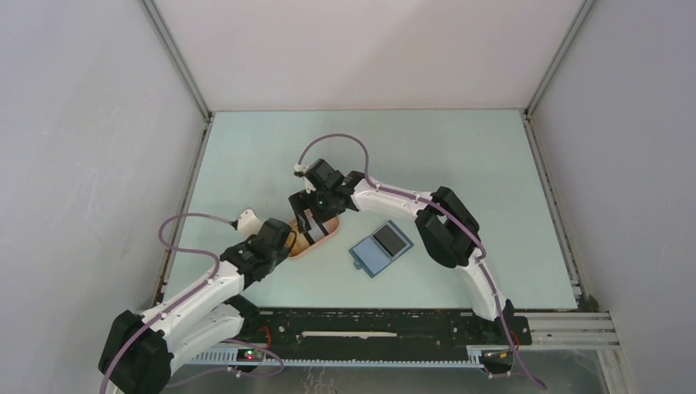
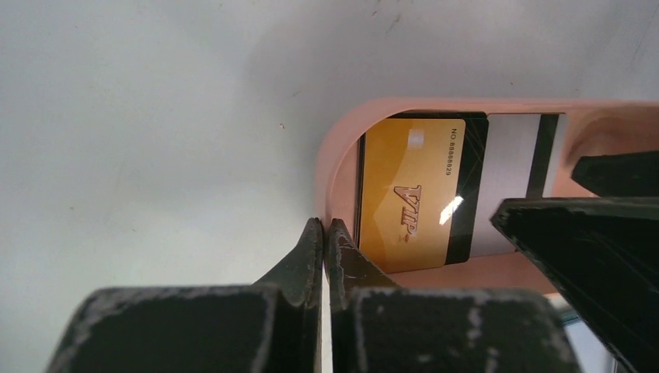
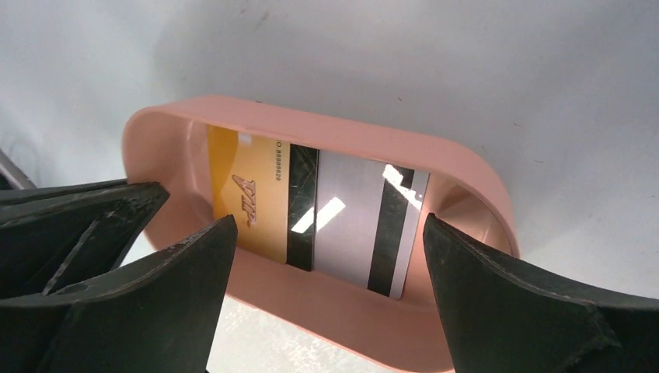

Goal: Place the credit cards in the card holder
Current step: Pick up the credit card from the storage box.

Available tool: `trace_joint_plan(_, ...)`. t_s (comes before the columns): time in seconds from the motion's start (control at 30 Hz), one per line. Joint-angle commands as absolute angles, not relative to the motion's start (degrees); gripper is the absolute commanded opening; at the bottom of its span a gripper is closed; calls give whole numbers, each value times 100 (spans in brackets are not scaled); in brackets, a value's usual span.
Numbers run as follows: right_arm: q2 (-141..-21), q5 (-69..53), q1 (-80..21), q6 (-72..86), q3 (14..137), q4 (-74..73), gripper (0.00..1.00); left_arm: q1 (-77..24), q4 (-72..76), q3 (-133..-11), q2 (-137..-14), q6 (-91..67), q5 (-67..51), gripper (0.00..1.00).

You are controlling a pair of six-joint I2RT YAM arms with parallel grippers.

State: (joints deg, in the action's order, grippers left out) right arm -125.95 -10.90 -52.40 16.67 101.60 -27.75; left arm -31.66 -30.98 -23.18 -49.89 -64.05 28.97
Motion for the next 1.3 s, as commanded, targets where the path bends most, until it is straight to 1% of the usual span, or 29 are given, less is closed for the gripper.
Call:
trace_joint_plan(0.0,-12803,-900,-5310,1831,10395,-2840,99,-3251,-2892,-2571,-5007,-6637,3198,1)
trace_joint_plan(0.17,-12934,-1113,-5399,1901,10424,-2863,97,-3302,-2871,-2608,-5065,-6640,3226,1)
trace_joint_plan(0.5,-13030,-2480,-5511,2216,10504,-2770,93,-3390,-2826,-2644,-5181,-6637,3252,0)
trace_joint_plan(0.93,-13083,-3676,-5361,2761,10482,-2392,89,-3472,-2814,-2634,-5194,-6700,3296,0)
trace_joint_plan(1.07,-12949,-3642,-5294,2800,10417,-2332,89,-3472,-2819,-2615,-5202,-6734,3315,0)
trace_joint_plan(1.27,-13060,-3088,-5243,2774,10421,-2443,89,-3487,-2819,-2649,-5223,-6738,3296,0)
